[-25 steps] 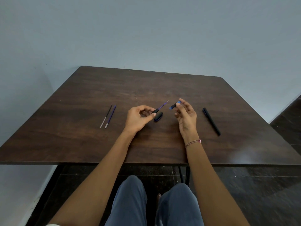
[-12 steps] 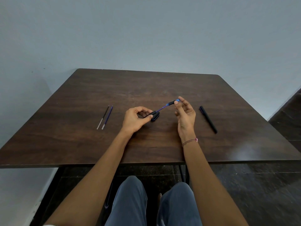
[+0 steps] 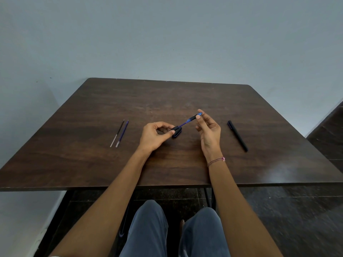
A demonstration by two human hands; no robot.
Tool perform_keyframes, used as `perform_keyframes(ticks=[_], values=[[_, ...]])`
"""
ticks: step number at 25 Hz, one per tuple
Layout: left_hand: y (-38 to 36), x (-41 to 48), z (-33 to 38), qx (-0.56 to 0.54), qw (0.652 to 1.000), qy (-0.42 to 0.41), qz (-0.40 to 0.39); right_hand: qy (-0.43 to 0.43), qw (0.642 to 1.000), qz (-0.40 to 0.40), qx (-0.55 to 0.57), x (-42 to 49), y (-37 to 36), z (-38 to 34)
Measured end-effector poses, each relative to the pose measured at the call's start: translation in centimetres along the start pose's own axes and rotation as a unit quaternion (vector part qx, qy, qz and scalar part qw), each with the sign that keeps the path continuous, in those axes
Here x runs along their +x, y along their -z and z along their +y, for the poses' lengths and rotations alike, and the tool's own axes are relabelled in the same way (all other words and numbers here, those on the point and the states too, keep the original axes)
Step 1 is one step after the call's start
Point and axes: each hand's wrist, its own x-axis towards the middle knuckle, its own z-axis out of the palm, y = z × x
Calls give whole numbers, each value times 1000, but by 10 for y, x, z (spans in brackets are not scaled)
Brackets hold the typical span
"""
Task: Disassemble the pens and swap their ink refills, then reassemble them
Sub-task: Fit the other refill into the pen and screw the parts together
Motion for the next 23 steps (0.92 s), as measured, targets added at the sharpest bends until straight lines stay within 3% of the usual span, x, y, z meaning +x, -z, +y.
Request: perform_keyframes(ticks=[23], values=[[-1, 4, -5, 25, 1000, 11, 1, -13, 999, -34, -19, -3, -1, 1]])
